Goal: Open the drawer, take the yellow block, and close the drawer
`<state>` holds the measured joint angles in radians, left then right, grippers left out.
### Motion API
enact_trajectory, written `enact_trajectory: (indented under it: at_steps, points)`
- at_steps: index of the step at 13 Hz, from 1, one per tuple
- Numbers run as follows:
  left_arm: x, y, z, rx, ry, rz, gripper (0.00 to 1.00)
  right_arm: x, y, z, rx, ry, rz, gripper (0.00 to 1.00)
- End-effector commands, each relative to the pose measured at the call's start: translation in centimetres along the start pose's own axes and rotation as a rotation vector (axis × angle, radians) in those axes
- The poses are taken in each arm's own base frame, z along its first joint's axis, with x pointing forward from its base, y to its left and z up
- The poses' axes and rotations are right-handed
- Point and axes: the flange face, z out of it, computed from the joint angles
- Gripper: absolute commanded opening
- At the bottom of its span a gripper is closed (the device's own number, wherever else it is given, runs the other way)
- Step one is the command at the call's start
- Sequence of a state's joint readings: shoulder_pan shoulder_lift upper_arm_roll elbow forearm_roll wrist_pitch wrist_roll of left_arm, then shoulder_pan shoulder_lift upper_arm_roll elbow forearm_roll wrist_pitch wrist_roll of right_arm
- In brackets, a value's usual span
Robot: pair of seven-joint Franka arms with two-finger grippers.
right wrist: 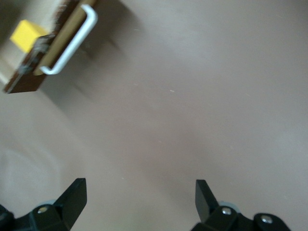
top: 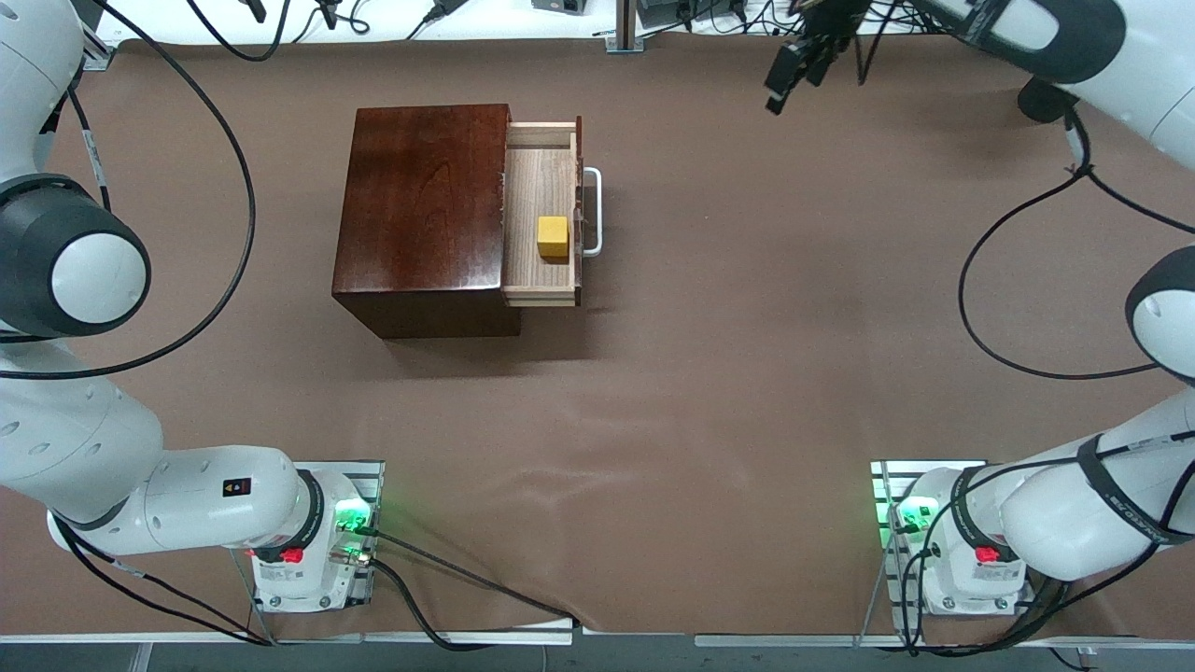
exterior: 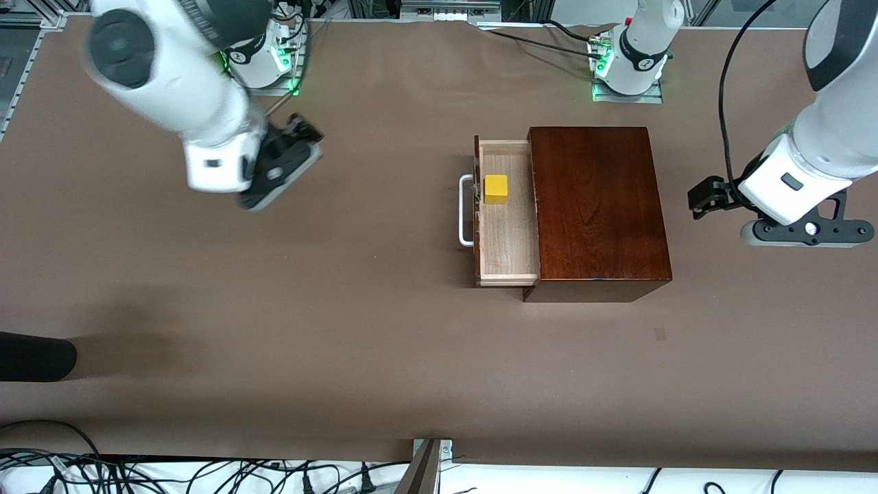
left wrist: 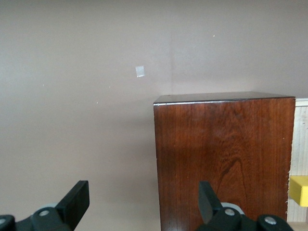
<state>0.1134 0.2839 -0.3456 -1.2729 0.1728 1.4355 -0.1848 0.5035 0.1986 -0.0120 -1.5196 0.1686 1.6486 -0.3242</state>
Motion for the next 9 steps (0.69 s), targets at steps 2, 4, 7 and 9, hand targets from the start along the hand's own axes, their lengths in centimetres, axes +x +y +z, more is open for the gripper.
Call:
enact_trajectory:
  at_steps: [2,4,7,9]
  points:
    - [-1.1,-0.2,-1.8,-0.023,0.005,0.023,1.00,5.5,-9.9,5.1,-0.055,0.015,-0.256,1.00]
    - [-1.3,-0.1,-2.0,-0.021,0.003,0.038,1.00,8.9,-13.5,8.8,-0.096,0.064,-0.396,1.00]
    - [-1.4,0.0,-2.1,-0.021,0.001,0.039,1.00,13.8,-18.0,12.3,-0.139,0.085,-0.499,1.00]
    - [-1.5,0.0,-2.0,-0.021,-0.008,0.044,1.00,15.9,-20.9,14.2,-0.197,0.091,-0.581,1.00]
